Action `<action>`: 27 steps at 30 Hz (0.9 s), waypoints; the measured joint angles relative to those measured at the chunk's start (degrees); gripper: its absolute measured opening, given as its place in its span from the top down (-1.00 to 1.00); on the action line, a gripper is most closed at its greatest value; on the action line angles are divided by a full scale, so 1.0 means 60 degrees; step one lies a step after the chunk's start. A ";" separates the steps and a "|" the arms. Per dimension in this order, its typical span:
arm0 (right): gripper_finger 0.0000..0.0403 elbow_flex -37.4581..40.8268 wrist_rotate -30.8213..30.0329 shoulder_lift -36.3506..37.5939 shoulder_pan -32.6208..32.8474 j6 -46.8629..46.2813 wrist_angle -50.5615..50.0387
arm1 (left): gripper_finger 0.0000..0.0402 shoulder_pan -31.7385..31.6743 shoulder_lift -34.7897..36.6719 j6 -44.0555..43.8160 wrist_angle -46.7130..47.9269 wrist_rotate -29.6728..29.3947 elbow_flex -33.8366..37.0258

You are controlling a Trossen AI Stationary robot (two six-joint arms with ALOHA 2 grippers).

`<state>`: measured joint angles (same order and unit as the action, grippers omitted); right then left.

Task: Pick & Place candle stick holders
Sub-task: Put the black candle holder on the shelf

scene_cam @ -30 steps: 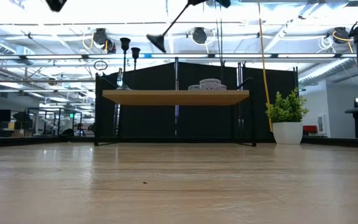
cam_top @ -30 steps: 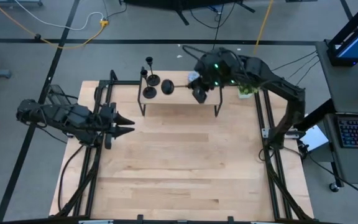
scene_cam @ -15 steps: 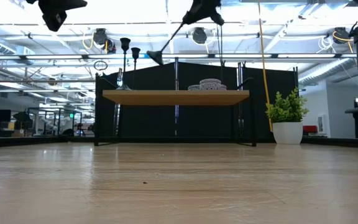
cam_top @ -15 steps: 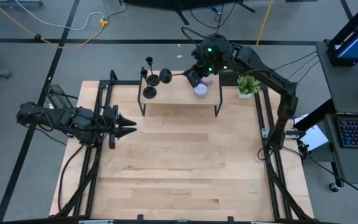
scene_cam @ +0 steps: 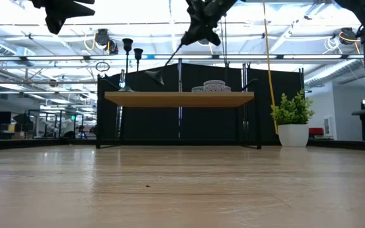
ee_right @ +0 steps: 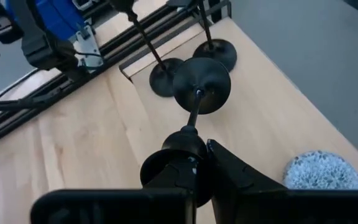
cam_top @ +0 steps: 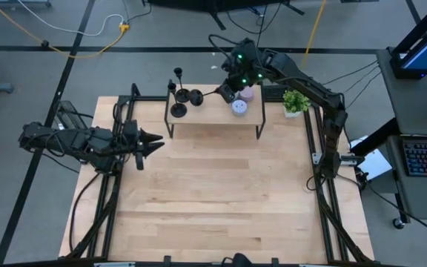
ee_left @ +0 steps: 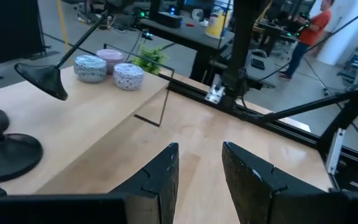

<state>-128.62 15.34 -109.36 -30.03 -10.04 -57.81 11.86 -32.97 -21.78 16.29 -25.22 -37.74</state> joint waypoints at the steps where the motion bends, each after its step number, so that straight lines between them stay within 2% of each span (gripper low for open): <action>1: 0.95 0.0000 -0.0014 0.0000 0.0001 0.0079 0.0029 | 0.36 0.0000 -0.0004 -0.0004 0.0000 -0.0050 0.0000; 9: 0.95 0.0000 -0.0302 0.0004 -0.0119 0.0437 0.0157 | 0.36 0.0000 -0.0004 -0.0010 -0.0007 -0.0075 0.0000; 27: 0.95 0.0000 -0.0242 -0.0503 -0.0170 0.0641 0.0332 | 0.36 0.0000 -0.0004 -0.0171 -0.0054 -0.0123 0.0000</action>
<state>-128.62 13.89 -112.38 -31.05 -6.20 -55.81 11.86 -32.99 -22.81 15.97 -25.96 -37.74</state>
